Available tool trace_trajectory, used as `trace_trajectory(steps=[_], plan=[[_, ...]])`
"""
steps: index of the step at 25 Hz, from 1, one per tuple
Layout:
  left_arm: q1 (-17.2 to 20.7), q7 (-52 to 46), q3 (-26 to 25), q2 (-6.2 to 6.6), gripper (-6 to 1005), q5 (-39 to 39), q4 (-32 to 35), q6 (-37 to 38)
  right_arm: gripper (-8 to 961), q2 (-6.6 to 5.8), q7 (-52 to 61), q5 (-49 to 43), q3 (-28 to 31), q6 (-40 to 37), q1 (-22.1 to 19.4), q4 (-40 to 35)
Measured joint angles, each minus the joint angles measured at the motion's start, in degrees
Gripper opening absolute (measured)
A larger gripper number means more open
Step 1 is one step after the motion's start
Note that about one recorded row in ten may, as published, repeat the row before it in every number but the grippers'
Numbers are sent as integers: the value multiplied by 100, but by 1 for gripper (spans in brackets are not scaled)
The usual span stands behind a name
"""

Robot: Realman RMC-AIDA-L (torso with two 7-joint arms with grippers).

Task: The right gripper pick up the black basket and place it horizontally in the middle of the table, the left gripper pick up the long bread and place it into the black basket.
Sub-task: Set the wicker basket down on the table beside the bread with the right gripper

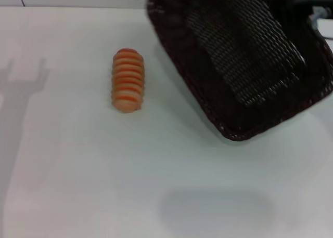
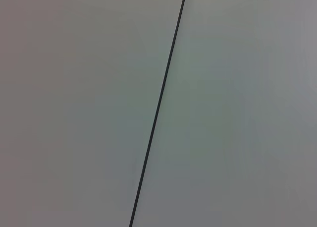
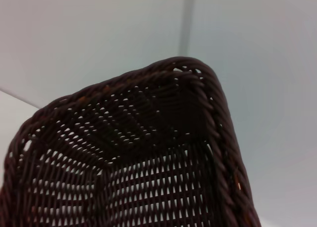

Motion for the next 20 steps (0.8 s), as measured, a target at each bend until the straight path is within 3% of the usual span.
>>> trace_trajectory(steps=[8, 13, 20], plan=[[-16, 16, -29, 2, 811, -15, -6, -17, 137, -24, -1923, 1263, 45, 131, 359, -290], [-70, 17, -201, 1, 811, -19, 0, -134, 137, -27, -3007, 1704, 51, 892, 637, -423], [-115, 17, -357, 3, 811, -20, -35, -322, 138, -41, -3567, 2088, 91, 1873, 1126, -360]])
